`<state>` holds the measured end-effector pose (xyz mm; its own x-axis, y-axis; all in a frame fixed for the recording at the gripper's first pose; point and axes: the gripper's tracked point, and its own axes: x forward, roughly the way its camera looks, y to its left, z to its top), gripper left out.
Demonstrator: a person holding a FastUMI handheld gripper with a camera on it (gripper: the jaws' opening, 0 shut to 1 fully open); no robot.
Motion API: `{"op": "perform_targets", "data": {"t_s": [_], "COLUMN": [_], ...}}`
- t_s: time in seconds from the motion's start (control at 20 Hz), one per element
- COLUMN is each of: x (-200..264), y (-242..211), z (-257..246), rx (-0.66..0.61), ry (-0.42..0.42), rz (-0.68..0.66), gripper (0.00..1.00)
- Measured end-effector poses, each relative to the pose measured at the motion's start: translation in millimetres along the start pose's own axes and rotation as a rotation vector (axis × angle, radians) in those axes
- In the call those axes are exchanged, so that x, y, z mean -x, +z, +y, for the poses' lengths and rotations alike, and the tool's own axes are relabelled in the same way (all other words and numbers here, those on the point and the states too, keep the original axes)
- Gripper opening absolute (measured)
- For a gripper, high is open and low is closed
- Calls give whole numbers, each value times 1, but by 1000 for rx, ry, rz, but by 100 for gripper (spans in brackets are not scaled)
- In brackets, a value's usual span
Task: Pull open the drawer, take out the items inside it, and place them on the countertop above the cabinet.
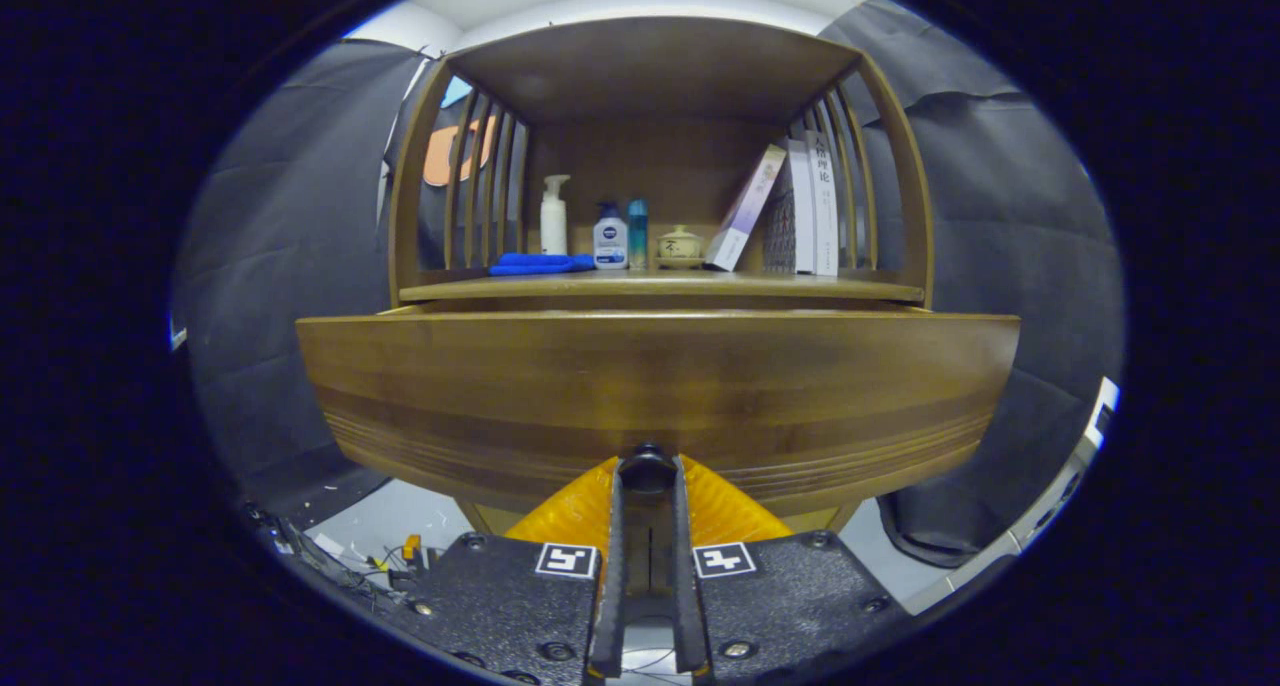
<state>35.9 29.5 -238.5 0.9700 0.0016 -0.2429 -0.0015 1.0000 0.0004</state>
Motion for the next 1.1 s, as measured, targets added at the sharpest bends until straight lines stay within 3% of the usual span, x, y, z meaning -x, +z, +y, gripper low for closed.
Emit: {"op": "perform_targets", "data": {"t_s": [0.35,0.6,0.7,1.0,1.05,1.1], "x": [46,53,59,95,97,96], "y": [-22,-26,-22,51,66,83], "z": [1,1,-5,-21,-23,-29], "rx": [-10,4,-9,-70,-74,-64], "ry": [33,36,10,12,12,3], "rz": [44,49,36,-74,-88,-91], "gripper": [22,22,28,81,88,89]}}
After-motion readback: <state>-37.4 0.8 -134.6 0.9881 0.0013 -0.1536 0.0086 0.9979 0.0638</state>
